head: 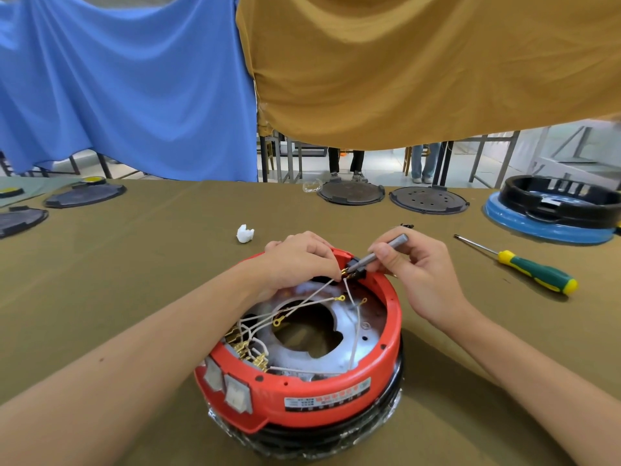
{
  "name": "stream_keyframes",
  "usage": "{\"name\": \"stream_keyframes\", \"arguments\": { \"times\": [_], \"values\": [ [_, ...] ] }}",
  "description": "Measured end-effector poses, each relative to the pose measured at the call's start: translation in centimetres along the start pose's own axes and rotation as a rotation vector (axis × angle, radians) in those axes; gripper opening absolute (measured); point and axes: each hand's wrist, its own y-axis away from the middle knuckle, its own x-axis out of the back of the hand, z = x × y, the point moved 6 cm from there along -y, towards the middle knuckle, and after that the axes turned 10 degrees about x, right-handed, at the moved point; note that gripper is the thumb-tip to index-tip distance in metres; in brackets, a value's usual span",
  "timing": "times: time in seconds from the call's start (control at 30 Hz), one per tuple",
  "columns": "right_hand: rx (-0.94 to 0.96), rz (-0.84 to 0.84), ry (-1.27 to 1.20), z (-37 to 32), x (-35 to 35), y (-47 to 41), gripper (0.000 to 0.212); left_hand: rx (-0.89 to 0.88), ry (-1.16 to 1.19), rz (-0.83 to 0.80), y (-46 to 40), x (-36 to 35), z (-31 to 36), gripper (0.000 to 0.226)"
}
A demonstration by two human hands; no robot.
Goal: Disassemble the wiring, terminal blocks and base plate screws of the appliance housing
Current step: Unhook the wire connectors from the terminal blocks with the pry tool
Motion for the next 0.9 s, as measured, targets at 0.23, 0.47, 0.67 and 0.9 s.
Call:
{"name": "stream_keyframes", "arguments": {
  "times": [0.23,0.47,0.67,0.9],
  "values": [
    [-0.123,0.021,-0.115,1.1,0.1,0.1,0.014,0.004,0.082,-0.070,-0.1,-0.2,-0.1,0.022],
    [-0.200,0.134,-0.166,1.1,0.9,-0.1,0.017,0.011,0.227,-0.076,-0.3,-0.2,-0.3,0.023],
    [-0.204,0.258,-0.256,0.2,1.3,-0.3,0.021,-0.015,0.433,-0.022,-0.3,0.9,-0.2,0.013],
    [-0.227,0.282,-0.321,0.1,1.1,-0.3,0.020,-0.053,0.663,0.231,0.0,4.2,-0.4,0.016]
  ]
}}
